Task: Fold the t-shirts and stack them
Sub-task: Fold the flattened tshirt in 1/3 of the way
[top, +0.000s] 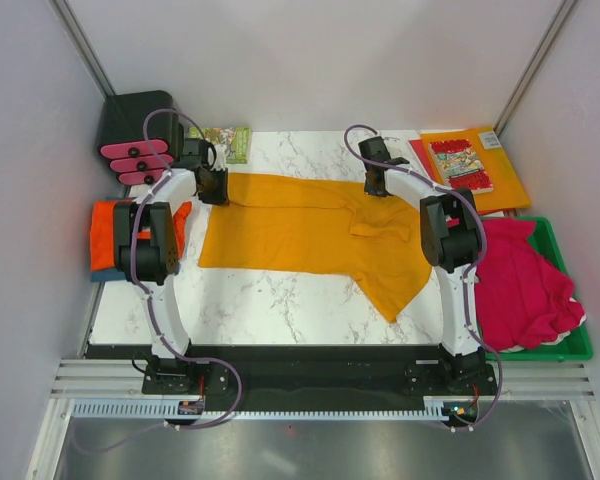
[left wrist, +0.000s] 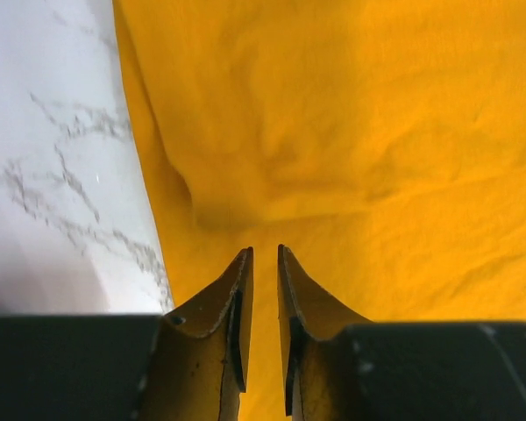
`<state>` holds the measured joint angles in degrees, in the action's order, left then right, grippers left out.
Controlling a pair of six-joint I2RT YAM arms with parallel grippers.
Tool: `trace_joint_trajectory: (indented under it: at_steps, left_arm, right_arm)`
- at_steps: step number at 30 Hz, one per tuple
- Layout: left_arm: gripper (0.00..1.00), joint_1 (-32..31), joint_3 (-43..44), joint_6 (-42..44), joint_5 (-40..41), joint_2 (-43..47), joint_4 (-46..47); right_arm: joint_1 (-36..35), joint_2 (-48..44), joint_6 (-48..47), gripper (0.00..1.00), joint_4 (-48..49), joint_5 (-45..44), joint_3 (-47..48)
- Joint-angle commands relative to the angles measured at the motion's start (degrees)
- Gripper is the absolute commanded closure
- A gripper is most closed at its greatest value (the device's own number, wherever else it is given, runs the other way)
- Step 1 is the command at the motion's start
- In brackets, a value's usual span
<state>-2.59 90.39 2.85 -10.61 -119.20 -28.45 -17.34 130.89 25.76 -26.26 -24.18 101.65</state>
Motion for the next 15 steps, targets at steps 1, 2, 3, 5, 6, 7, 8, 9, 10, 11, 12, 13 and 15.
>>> trace_joint_trajectory:
  at_steps: [1, 2, 3, 5, 6, 7, 8, 9, 10, 11, 12, 13, 15]
  left_arm:
    - [0.76, 0.3, -5.8, 2.5, 0.8, 7.8, 1.0]
    - [0.76, 0.3, -7.8, 2.8, 1.3, 8.7, 1.1]
    - [0.75, 0.3, -8.6, 3.1, 1.4, 10.1, 1.1]
    - [0.73, 0.3, -10.7, 3.6, 1.6, 11.0, 1.1]
    - [0.72, 0.3, -11.3, 3.9, 1.9, 11.7, 1.0]
    - [0.72, 0.4, -12.2, 4.3, 2.5, 12.0, 1.1]
    - [0.71, 0.7, -12.5, 4.2, 2.5, 12.4, 1.6]
    - [0.69, 1.4, -12.9, 3.7, 2.1, 13.5, 2.7]
    - [0.68, 2.0, -12.8, 3.1, 1.1, 13.9, 3.7]
    - [0.64, 2.4, -12.0, 2.4, 0.7, 13.9, 5.8]
    - [0.63, 2.5, -10.5, 0.8, 0.3, 12.3, 5.9]
    - [0.63, 2.5, -5.7, 0.1, -0.8, 10.8, 5.5]
    - [0.63, 2.5, 0.1, -1.6, -1.8, 7.1, 3.0]
  right_arm:
    - [0.8, -0.4, 0.9, 1.00, -1.3, 1.5, -1.8]
    - [0.8, -0.5, 0.8, 1.00, -1.3, 1.8, -1.8]
    - [0.8, -0.5, 0.9, 1.00, -1.3, 1.8, -1.9]
    - [0.8, -0.5, 1.0, 1.00, -1.2, 1.9, -2.0]
    - [0.8, -0.6, 1.0, 1.00, -1.1, 2.1, -2.1]
    - [0.8, -0.6, 1.0, 1.00, -1.2, 2.1, -2.1]
    - [0.8, -0.8, 1.0, 1.00, -1.1, 2.1, -2.1]
    - [0.7, -0.7, 1.0, 1.00, -0.9, 2.2, -2.0]
    - [0.8, -1.0, 1.0, 1.00, -0.9, 2.1, -1.8]
    - [0.8, -1.1, 1.0, 1.00, -0.7, 2.4, -1.7]
    - [0.8, -1.0, 1.0, 1.00, -0.6, 2.4, -1.5]
    - [0.8, -1.2, 0.9, 1.00, -0.7, 2.4, -1.5]
    - [0.8, -1.1, 0.9, 1.00, -0.7, 2.2, -1.5]
